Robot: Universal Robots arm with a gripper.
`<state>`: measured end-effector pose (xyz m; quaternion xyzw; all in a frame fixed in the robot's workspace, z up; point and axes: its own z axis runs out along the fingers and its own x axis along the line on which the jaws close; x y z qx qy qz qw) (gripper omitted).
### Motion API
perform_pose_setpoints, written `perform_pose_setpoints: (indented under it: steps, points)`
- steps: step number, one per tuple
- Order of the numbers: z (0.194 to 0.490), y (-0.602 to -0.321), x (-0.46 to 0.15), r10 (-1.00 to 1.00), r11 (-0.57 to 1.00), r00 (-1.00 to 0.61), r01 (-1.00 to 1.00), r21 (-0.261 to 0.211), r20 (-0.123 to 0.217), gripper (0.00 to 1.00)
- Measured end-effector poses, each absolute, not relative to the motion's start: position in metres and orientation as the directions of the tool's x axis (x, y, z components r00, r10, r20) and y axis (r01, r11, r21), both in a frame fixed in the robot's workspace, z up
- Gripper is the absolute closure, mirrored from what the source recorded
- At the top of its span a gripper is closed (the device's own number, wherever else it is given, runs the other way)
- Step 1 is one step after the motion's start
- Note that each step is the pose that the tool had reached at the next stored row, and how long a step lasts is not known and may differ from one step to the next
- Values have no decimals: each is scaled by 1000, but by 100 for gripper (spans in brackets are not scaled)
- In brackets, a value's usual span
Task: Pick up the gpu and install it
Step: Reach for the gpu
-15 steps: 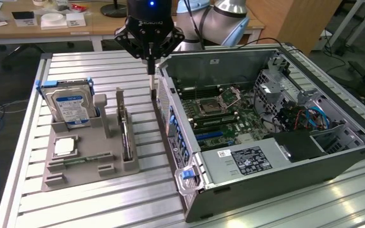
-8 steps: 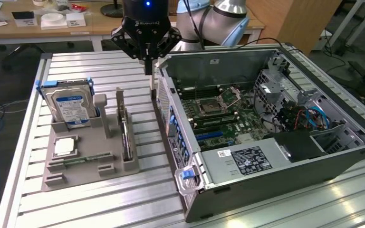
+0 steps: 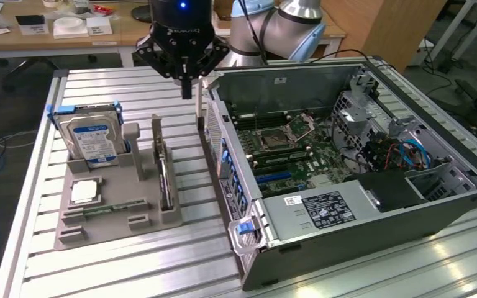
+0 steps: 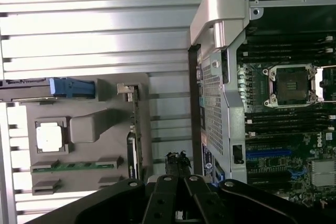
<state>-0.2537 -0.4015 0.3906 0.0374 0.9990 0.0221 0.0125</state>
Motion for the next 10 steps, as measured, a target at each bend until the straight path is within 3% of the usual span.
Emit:
perform_pose_setpoints:
  steps: [10]
  points:
    - [390,-402,-262,75,996,-997,74,45,-23,89]
